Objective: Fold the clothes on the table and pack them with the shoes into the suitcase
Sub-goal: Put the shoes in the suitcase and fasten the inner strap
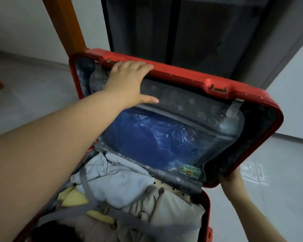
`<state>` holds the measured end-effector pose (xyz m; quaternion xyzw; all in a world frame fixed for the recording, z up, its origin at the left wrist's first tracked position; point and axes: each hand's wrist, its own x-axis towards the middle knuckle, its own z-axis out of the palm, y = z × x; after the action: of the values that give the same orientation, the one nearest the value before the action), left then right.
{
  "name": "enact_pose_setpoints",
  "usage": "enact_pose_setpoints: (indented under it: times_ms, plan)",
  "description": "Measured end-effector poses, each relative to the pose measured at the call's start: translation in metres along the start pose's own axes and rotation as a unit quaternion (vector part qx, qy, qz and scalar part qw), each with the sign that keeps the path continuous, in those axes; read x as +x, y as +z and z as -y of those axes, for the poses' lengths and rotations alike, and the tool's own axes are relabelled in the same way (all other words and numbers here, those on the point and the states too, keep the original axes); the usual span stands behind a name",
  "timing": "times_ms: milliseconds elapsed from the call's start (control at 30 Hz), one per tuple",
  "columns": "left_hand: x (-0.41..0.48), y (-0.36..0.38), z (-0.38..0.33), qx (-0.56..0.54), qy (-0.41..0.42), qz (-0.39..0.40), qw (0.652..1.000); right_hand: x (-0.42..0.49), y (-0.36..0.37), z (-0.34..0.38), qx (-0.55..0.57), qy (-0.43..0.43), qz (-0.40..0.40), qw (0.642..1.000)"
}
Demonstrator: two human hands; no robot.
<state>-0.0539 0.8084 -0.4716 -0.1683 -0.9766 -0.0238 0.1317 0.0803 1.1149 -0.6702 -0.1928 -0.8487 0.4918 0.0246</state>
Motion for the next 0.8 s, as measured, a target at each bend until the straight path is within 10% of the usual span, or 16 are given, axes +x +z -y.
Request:
enact_pose_setpoints:
  times_ms: [267,567,667,800]
  plan:
    - [-0.127,-0.012,0.013,-0.036,0.039,-0.110,0.992,-0.134,-0.107,0.140,-0.012,-0.224,-0.134,0.965]
    - [-0.314,-0.002,0.053,-0.065,0.152,-0.143,0.976,-0.212,-0.019,0.194,-0.507,-0.162,0.109,0.840]
    - [-0.343,0.007,0.072,-0.064,0.155,-0.095,0.981,-0.252,0.014,0.161,-0.575,-0.172,0.169,0.782]
    - [-0.375,0.034,0.077,-0.057,0.132,0.090,0.986,-0.304,0.053,0.103,-0.558,-0.163,0.160,0.798]
